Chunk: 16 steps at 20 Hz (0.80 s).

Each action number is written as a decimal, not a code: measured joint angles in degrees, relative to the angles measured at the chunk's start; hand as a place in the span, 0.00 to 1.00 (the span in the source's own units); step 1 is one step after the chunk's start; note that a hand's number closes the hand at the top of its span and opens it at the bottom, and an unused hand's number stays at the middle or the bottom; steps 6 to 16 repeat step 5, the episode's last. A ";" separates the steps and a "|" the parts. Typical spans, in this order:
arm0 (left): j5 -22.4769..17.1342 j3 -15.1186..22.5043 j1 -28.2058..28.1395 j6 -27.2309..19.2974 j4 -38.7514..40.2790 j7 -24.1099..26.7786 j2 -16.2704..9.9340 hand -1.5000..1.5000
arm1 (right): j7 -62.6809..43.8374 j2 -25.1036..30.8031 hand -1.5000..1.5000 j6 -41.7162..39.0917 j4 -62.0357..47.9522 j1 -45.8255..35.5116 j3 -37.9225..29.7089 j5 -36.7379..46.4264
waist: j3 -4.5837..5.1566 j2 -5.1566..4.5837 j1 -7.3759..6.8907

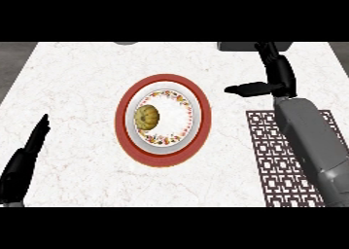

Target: Pick the squash from the placemat and place it in the plate

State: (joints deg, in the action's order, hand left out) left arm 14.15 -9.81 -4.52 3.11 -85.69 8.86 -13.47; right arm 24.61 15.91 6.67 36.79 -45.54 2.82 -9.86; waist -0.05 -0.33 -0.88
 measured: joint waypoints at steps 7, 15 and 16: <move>0.64 0.48 0.85 -0.30 -0.94 -1.45 0.66 0.50 | 6.12 4.76 0.00 -6.49 -7.42 -1.05 -3.19 0.35 | 0.00 -0.04 -0.18; 0.64 0.48 0.85 -0.30 -0.94 -1.45 0.66 0.50 | 6.12 4.76 0.00 -6.49 -7.42 -1.05 -3.19 0.35 | 0.00 -0.04 -0.18; 0.64 0.48 0.85 -0.30 -0.94 -1.45 0.66 0.50 | 6.12 4.76 0.00 -6.49 -7.42 -1.05 -3.19 0.35 | 0.00 -0.04 -0.18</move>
